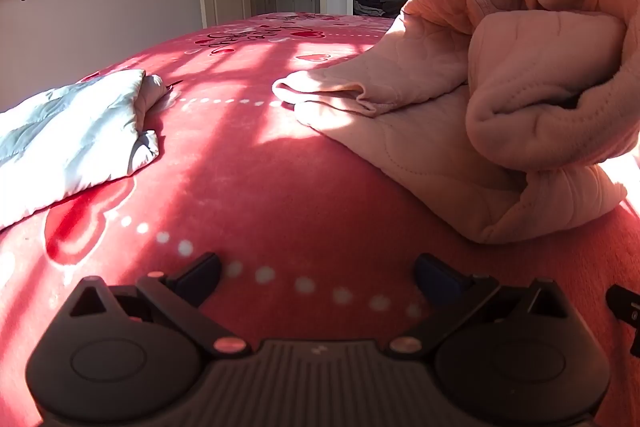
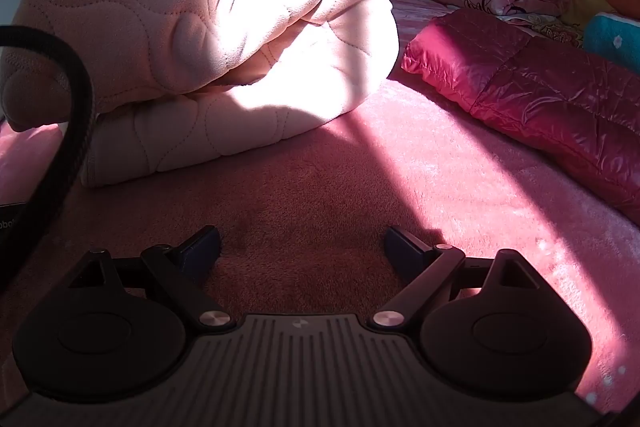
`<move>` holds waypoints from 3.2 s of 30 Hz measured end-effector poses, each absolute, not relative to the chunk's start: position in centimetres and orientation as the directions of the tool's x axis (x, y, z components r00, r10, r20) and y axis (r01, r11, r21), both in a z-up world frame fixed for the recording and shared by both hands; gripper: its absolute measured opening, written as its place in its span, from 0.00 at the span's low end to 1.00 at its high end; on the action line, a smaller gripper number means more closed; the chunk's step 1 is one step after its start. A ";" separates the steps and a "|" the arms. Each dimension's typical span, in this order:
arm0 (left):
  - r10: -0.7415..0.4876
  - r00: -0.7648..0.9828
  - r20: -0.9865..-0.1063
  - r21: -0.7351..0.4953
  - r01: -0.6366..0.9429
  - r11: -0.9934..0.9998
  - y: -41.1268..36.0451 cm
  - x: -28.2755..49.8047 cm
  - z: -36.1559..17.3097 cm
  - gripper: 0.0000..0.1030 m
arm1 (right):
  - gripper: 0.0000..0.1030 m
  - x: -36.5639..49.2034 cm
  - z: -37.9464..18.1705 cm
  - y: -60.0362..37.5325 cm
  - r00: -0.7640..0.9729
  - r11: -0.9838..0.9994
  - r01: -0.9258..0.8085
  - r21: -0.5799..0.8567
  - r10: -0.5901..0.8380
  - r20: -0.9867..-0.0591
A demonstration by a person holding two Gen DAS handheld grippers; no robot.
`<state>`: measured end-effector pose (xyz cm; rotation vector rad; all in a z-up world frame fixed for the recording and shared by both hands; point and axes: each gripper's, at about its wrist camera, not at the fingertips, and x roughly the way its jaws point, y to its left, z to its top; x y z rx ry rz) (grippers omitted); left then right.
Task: Fold large clothes
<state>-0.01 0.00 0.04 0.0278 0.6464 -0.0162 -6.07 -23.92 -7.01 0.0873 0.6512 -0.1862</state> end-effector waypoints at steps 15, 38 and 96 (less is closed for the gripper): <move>-0.028 0.776 -0.630 0.027 0.057 0.998 0.0 -4.2 1.4 0.92 | 1.00 -9.1 -5.2 -23.0 0.758 0.987 0.158 -0.009 -0.128 -0.640; -0.038 0.916 -0.398 0.145 0.104 0.984 5.4 -17.3 20.6 0.99 | 1.00 -23.0 14.5 -17.6 0.882 0.985 0.173 -0.017 -0.162 -0.443; -0.163 0.951 -0.264 0.019 0.174 0.985 7.4 -22.8 23.5 0.99 | 1.00 -26.6 18.0 -16.2 0.931 0.959 0.274 0.073 -0.245 -0.270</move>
